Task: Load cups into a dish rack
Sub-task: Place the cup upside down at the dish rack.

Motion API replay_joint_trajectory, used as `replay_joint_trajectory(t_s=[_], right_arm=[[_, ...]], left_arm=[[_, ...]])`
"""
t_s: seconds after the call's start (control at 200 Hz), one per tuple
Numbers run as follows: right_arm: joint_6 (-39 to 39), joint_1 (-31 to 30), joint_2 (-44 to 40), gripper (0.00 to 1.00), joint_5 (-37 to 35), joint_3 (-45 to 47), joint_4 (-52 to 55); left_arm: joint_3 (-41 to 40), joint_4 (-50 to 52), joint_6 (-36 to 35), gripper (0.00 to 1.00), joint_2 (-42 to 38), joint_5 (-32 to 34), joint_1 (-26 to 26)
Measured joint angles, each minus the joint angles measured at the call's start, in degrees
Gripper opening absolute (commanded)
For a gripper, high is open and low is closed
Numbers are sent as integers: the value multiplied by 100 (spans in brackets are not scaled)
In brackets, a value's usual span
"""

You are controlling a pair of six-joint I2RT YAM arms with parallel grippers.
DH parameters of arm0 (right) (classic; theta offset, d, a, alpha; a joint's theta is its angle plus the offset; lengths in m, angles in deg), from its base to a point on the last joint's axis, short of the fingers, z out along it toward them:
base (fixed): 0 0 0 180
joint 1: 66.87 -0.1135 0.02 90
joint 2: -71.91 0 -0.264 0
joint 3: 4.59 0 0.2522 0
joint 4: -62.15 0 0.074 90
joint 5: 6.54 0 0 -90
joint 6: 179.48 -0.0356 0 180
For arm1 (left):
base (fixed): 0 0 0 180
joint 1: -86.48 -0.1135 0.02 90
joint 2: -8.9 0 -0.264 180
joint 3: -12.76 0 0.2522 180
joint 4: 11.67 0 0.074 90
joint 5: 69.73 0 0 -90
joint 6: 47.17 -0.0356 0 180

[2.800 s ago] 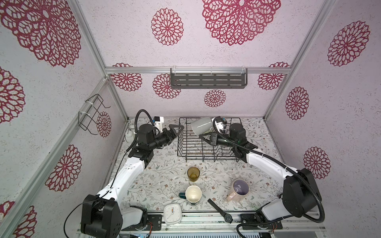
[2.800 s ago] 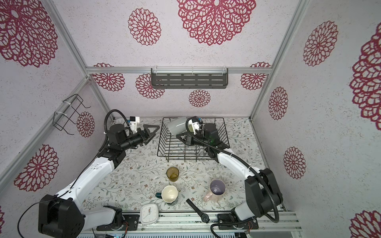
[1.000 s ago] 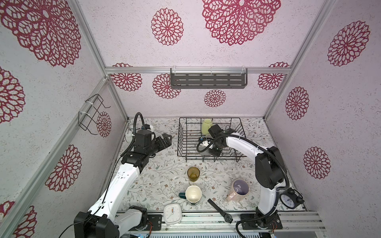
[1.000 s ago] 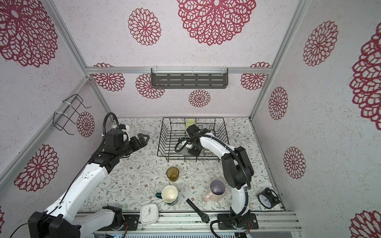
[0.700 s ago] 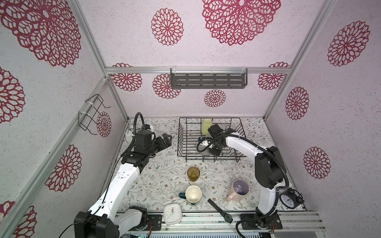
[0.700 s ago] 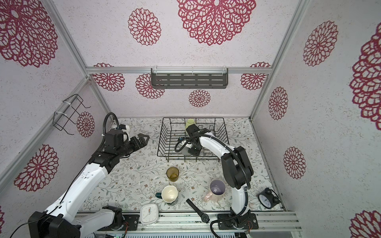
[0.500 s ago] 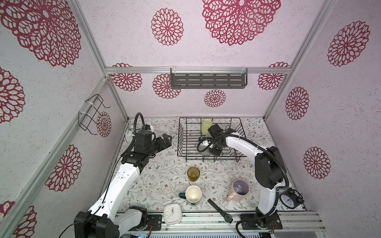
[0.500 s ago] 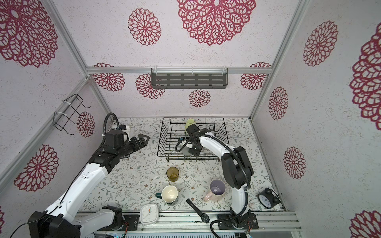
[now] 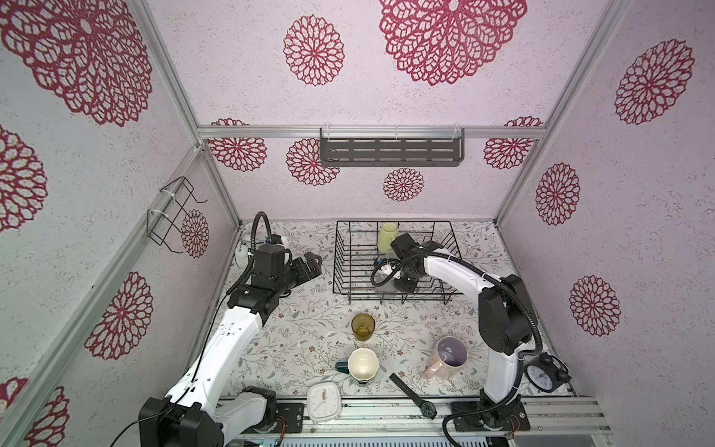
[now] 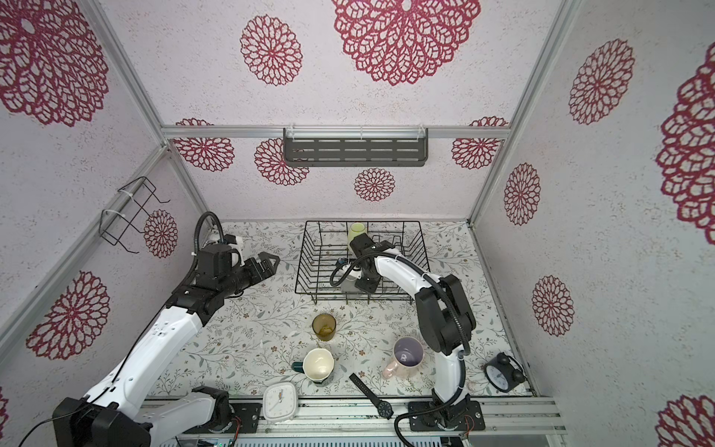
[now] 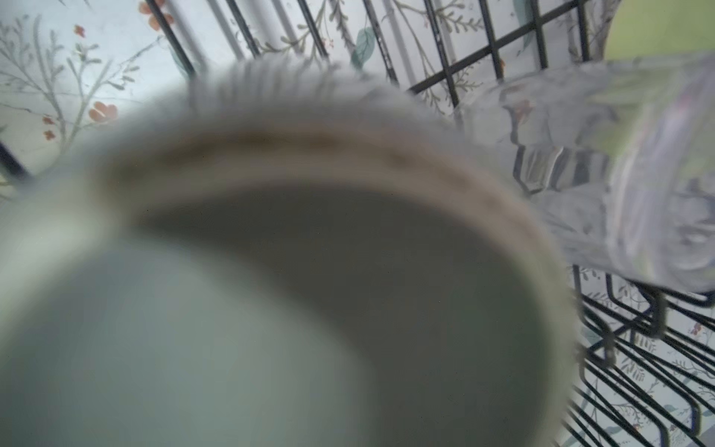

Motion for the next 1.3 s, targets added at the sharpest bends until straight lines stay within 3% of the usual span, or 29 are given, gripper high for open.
replay_joint_trajectory(t_s=[0.285, 0.555, 1.161, 1.296], right_arm=[[11, 2, 0, 7, -39, 0, -2], [-190, 63, 0, 3, -83, -74, 11], [-890, 186, 229, 3, -90, -431, 262], [-957, 190, 251, 8, -96, -474, 302]], left_arm=[[0, 11, -13, 100, 0, 13, -2], [-20, 103, -13, 100, -39, 22, -2], [-59, 142, -48, 100, -118, 61, -13], [-70, 151, -52, 100, -118, 59, -13]])
